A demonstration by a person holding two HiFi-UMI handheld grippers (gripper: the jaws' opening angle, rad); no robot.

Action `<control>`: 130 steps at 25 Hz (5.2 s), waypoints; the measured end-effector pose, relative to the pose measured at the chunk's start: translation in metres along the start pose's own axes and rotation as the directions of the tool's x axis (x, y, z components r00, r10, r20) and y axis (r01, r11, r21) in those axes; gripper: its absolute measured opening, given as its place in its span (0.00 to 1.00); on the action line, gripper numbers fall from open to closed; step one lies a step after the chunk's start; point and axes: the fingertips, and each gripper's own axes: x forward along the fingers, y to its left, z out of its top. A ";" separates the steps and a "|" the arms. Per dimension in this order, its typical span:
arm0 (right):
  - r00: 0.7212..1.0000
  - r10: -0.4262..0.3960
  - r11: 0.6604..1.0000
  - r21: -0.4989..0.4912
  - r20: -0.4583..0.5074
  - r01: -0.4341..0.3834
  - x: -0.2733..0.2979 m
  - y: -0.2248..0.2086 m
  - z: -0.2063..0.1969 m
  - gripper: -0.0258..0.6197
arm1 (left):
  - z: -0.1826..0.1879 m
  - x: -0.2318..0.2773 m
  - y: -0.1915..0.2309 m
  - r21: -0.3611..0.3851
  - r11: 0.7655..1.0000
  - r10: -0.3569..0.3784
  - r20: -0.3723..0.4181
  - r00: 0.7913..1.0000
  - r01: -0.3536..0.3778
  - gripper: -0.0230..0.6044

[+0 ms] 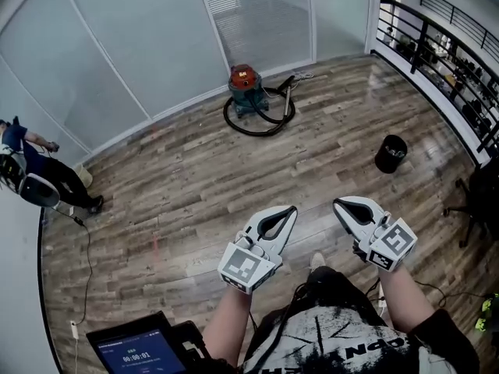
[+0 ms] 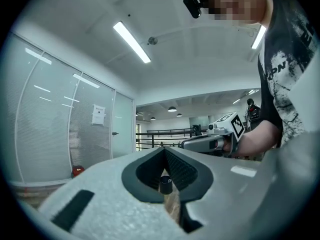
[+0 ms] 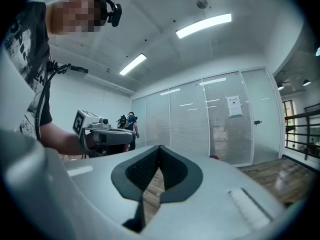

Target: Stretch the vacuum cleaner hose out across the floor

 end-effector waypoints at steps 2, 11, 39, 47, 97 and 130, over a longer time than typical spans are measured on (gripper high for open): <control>1.000 -0.002 1.000 -0.002 0.000 0.002 0.016 -0.018 -0.002 0.05 | -0.003 0.016 0.016 -0.015 1.000 -0.005 -0.006 1.000 0.005 0.04; 0.997 0.078 0.997 -0.016 -0.004 -0.078 0.118 -0.125 -0.001 0.05 | -0.010 0.099 0.145 -0.053 0.996 0.072 -0.028 0.997 -0.074 0.04; 0.999 0.044 0.998 -0.054 -0.028 -0.046 0.412 -0.405 0.018 0.05 | -0.050 0.271 0.520 -0.092 0.989 0.110 -0.038 0.993 -0.113 0.04; 0.998 -0.065 0.997 -0.038 -0.023 0.064 0.491 -0.447 0.025 0.05 | -0.054 0.292 0.625 -0.105 0.994 0.023 -0.024 0.999 -0.025 0.04; 0.937 -0.262 0.946 0.131 -0.232 0.297 0.767 -0.923 -0.083 0.05 | -0.151 0.674 0.996 -0.179 0.958 -0.251 -0.145 0.957 0.224 0.04; 0.801 -0.153 0.844 0.346 -0.578 0.411 0.885 -1.154 -0.680 0.34 | -0.565 0.818 1.077 -0.174 0.972 -0.182 -0.147 0.972 0.156 0.04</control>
